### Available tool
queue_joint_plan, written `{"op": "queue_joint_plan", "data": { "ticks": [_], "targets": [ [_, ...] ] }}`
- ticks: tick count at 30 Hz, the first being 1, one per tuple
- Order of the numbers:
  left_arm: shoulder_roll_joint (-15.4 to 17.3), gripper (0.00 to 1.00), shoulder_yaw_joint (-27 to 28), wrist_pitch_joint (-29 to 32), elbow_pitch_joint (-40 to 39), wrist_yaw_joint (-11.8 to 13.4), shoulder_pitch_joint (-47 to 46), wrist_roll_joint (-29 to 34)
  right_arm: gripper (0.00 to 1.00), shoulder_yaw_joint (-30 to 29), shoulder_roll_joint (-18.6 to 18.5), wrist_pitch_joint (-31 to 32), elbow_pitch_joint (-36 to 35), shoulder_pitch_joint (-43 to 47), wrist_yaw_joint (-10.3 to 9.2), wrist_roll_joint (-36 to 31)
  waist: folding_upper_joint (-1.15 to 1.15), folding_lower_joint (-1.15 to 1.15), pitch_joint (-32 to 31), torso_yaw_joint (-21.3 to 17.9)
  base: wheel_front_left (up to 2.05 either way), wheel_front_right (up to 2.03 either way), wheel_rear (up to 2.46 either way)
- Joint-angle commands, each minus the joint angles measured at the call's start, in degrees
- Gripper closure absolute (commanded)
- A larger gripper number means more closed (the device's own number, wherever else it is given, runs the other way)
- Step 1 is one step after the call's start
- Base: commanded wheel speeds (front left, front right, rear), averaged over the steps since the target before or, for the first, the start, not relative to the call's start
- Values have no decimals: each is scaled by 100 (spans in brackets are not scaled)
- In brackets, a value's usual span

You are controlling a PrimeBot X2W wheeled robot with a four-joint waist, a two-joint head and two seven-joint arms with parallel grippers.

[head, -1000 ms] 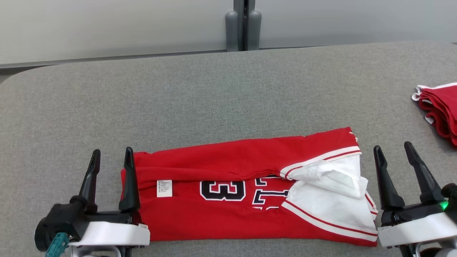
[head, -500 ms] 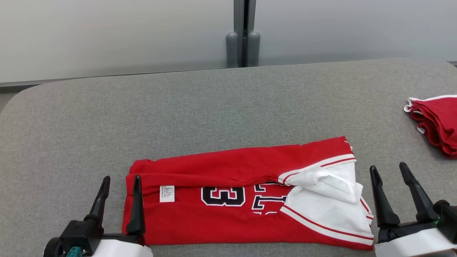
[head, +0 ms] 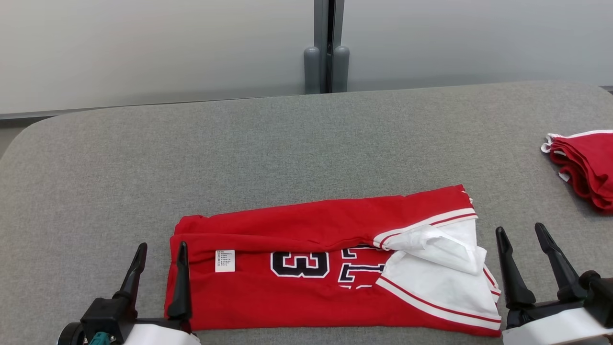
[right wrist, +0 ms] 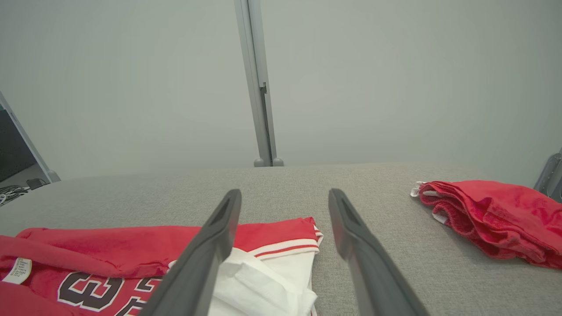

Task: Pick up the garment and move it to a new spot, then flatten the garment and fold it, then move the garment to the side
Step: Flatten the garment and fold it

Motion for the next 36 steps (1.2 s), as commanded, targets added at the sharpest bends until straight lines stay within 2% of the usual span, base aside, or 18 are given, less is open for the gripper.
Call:
{"op": "queue_joint_plan", "data": {
  "ticks": [1, 8, 13, 20, 21, 28, 34, 35, 36],
  "targets": [
    [-3, 0, 52, -23, 23, -36, -51, 46, 0, -2, -8, 1, 14, -18, 0, -4, 0, 0, 5, 2, 0, 0, 0],
    [-95, 0, 137, -23, 73, -112, -95, 99, 0, -59, -6, -4, 129, -53, 0, 65, 0, 0, 29, 30, 0, 0, 0],
    [-165, 0, 165, -23, 61, -176, -200, 167, 0, -188, -70, -44, 547, -191, 0, 126, 0, 0, 166, 91, 0, 0, 0],
    [-280, 0, 164, -24, 153, -273, -479, 246, 0, -77, -175, -97, 1751, -707, 0, 250, 0, 0, 496, 251, 0, 0, 0],
    [-280, 0, 164, -24, 153, -273, -479, 246, 0, -77, -175, -97, 1751, -707, 0, 250, 0, 0, 496, 251, 0, 0, 0],
    [-423, 0, 216, -24, 217, -378, -681, 331, 0, 337, -186, -207, 2946, -1120, 0, 614, 0, 0, 680, 409, 0, 0, 0],
    [-498, 0, 326, -24, 200, -459, -750, 403, 1, 873, -140, 130, 3592, -1205, 1, 1008, 0, 0, 810, 436, 0, 0, 0],
    [-510, 0, 344, -24, 197, -468, -764, 419, 62, 949, -141, 159, 3635, -1210, 1, 1079, 0, 0, 828, 435, 0, 0, 0],
    [-521, 0, 366, -24, 188, -487, -785, 445, 100, 1002, -156, 184, 3674, -1223, 1, 1136, 0, 0, 847, 431, 0, 0, 0]
  ]
}}
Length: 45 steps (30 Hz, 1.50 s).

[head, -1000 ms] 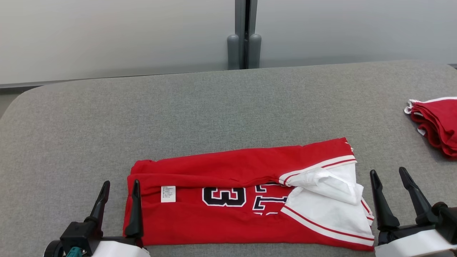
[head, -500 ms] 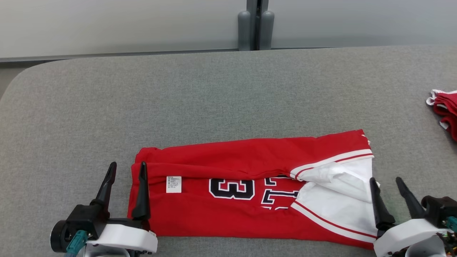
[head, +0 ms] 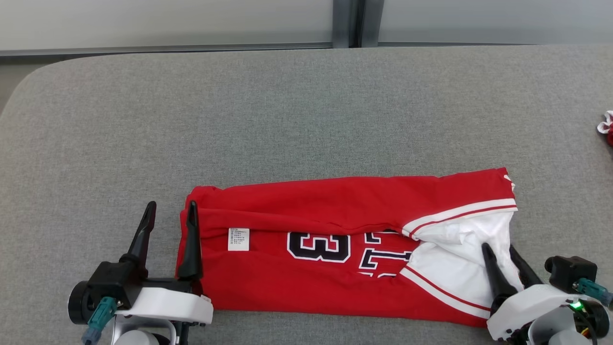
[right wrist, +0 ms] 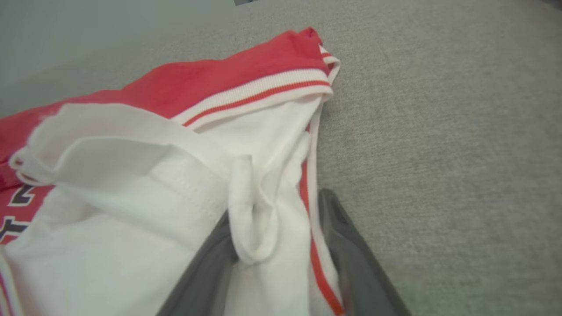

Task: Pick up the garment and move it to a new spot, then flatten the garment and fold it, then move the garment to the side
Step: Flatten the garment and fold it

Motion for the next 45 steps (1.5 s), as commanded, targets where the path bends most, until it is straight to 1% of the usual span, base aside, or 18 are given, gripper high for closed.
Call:
{"op": "queue_joint_plan", "data": {
  "ticks": [1, 3, 8, 16, 20, 24, 25, 27, 28, 32, 35, 37, 41, 43, 45],
  "targets": [
    [4, 0, 44, -24, -19, -40, -97, 63, 100, 245, 141, 337, 312, 162, 2, 63, 0, 0, 21, -8, 0, 0, 0],
    [-16, 0, 85, -24, -26, -48, -104, 82, 100, 304, 96, 303, 277, 178, -1, 145, 0, 0, 32, -23, 0, 0, 0],
    [-69, 0, 181, -24, -42, -94, -114, 135, 100, 274, -151, 85, 87, 167, -8, 256, 0, 0, 46, -81, 0, 0, 0],
    [-137, 0, 304, -24, -53, -173, -98, 207, 100, -291, -720, -240, -146, 179, -24, 271, 0, 0, 36, -176, 0, 0, 0],
    [-165, 0, 351, -24, -54, -202, -88, 250, 100, -691, -1002, -239, -205, 228, -11, 175, 0, 0, 18, -207, 0, 0, 0],
    [-194, 0, 395, -24, -58, -234, -69, 283, 100, -865, -1103, -151, -435, 226, -5, 103, 0, 0, -11, -237, 0, 0, 0],
    [-206, 0, 418, -24, -65, -227, -48, 303, 100, -853, -1112, -93, -716, 198, -5, 31, 0, 0, -31, -258, 0, 0, 0],
    [-216, 0, 428, -24, -67, -232, -11, 306, 100, -802, -1064, 25, -1120, 186, -4, -63, 0, 0, -73, -287, 0, 0, 0],
    [-216, 0, 428, -24, -67, -232, -11, 306, 100, -802, -1064, 25, -1120, 186, -4, -63, 0, 0, -73, -287, 0, 0, 0],
    [-231, 0, 432, -24, -71, -238, 66, 340, 100, -599, -906, 414, -2195, 163, -4, -328, 0, 0, -156, -350, 0, 0, 0],
    [-241, 0, 400, -24, -83, -250, 69, 354, 100, -259, -742, 773, -2956, 114, -4, -467, 0, 0, -183, -369, 0, 0, 0],
    [-242, 0, 382, -23, -74, -259, 49, 373, 100, 50, -637, 982, -3289, 53, -3, -518, 0, 0, -193, -361, 0, 0, 0],
    [-253, 0, 321, -24, -65, -293, -38, 391, 100, 828, -245, 1225, -3551, -153, -2, -314, 0, 0, -184, -286, 0, 0, 0],
    [-256, 0, 305, -23, -53, -295, -64, 386, 100, 1120, -39, 1238, -3451, -265, 0, -259, 0, 0, -182, -232, 0, 0, 0],
    [-262, 0, 282, -24, -42, -293, -96, 367, 100, 1459, 241, 1197, -3279, -322, 1, -93, 0, 0, -168, -161, 0, 0, 0]
  ]
}}
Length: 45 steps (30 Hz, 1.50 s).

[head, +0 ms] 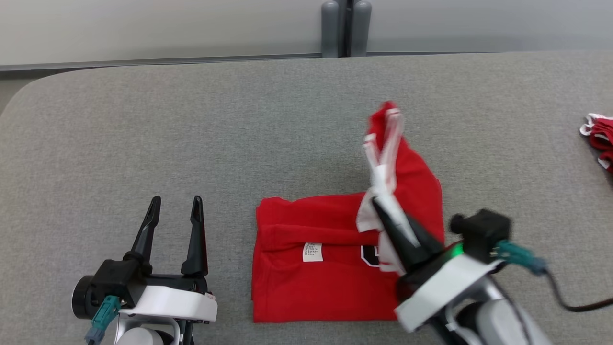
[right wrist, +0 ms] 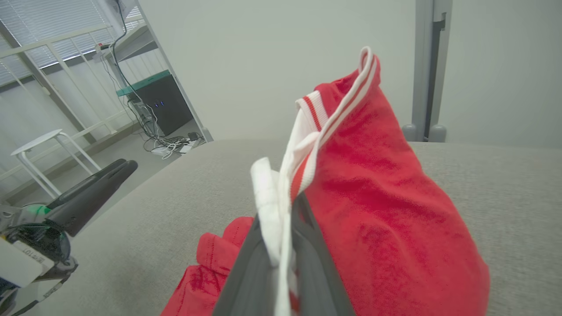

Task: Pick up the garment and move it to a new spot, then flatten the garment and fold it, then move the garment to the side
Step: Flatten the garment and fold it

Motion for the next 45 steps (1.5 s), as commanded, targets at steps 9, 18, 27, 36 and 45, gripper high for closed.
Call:
{"op": "queue_joint_plan", "data": {
  "ticks": [9, 18, 27, 36, 45],
  "targets": [
    [-13, 0, -36, -23, -5, 28, -136, -60, 100, 1140, 660, -492, 1496, -415, 0, 618, 0, 0, 87, 238, 0, 0, 0],
    [-27, 0, -19, -23, -9, 43, -134, -32, 0, 1794, 718, -1311, 2169, -996, 0, 1183, 0, 0, 163, 223, 0, 0, 0],
    [-33, 0, 30, -24, 0, 39, -107, 46, 0, 1447, 587, -2116, 1678, -1452, 0, 1159, 0, 0, 116, 102, 0, 0, 0],
    [19, 0, 100, -24, -29, 80, -24, 146, 0, -384, -53, -2120, 1433, -858, 0, 362, 0, 0, 50, -2, 0, 0, 0],
    [67, 0, 258, -24, -109, 52, 134, 142, 0, -1802, -279, -1622, 858, 268, 0, -411, 0, 0, -104, -123, 0, 0, 0]
  ]
}}
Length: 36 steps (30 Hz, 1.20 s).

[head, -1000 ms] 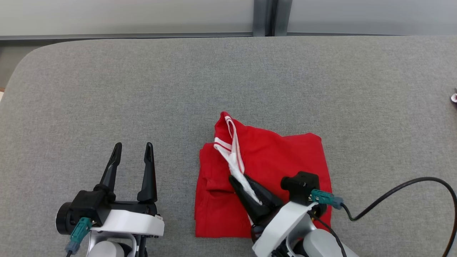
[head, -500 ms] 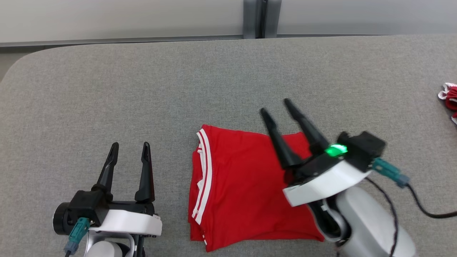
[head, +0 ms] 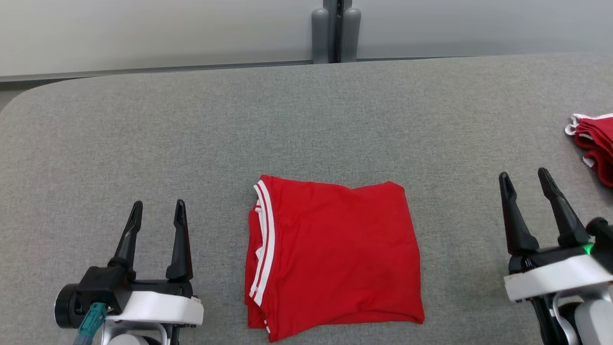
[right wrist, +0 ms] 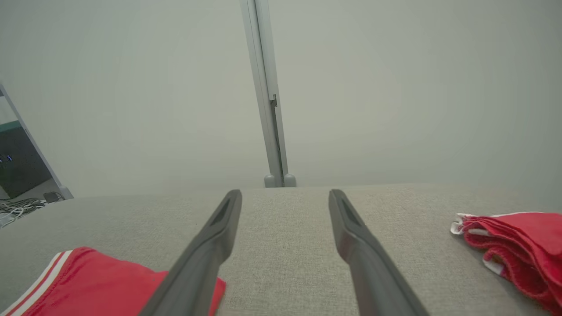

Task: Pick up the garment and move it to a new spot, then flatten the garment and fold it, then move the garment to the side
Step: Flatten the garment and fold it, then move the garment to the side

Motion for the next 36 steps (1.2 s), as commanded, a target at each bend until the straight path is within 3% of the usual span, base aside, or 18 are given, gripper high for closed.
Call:
{"op": "queue_joint_plan", "data": {
  "ticks": [1, 11, 23, 36],
  "targets": [
    [27, 0, 22, -23, -3, -25, 45, 5, 0, -89, -21, 68, -87, 153, 0, -73, 0, 0, -44, -20, 0, 0, 0],
    [226, 0, 35, 0, 95, -134, 365, 5, 0, -400, 58, 540, -613, 996, 0, -392, 0, 0, -473, -74, 0, 0, 0],
    [370, 0, -84, 233, 50, -30, 846, 84, 0, -412, 162, 834, -747, 1514, 0, -431, 0, 0, -1077, -91, 0, 0, 0],
    [427, 0, -110, 336, -141, 112, 1074, 100, 0, -430, 257, 938, -911, 1668, 0, -462, 0, 0, -1206, -89, 0, 0, 0]
  ]
}}
